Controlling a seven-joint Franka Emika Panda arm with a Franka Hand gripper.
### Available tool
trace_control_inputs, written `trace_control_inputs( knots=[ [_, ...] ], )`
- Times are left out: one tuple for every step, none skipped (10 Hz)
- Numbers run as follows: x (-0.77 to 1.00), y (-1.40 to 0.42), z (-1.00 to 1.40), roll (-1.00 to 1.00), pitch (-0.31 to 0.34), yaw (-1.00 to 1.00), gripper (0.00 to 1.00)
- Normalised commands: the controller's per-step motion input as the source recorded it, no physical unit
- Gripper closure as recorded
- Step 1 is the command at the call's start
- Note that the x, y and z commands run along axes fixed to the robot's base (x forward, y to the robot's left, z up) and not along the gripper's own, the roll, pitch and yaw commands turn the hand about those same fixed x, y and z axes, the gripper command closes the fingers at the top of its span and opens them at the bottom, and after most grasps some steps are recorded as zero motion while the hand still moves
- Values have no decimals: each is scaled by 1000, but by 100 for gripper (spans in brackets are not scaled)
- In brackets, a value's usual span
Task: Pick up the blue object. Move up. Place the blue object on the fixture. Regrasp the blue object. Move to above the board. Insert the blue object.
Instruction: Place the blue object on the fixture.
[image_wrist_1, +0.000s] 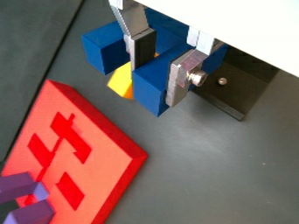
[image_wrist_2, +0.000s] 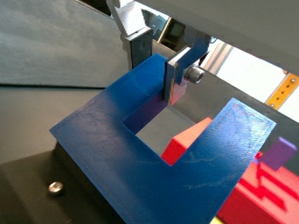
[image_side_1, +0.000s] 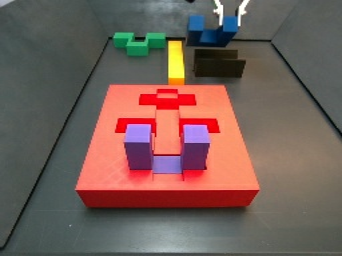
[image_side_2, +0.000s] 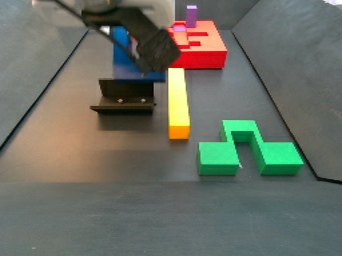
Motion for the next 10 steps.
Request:
trace_control_inputs(
  knots=[
    [946,203,-403,-146,0,-143,100],
    [954,197,-329,-157,0,-140,100],
    [869,143,-160,-237,-3,-180,100],
    [760,57,-77,-317,-74,-266,100],
    [677,106,-57,-311,-120,-211,100],
    [711,146,-77,-137,0,-143,100],
    [751,160,-103,0,197,-23,100],
    [843,137,-117,0,223,0,100],
    [894,77,-80,9,171,0,100],
    [960,0,-89,0,126,0,100]
  ],
)
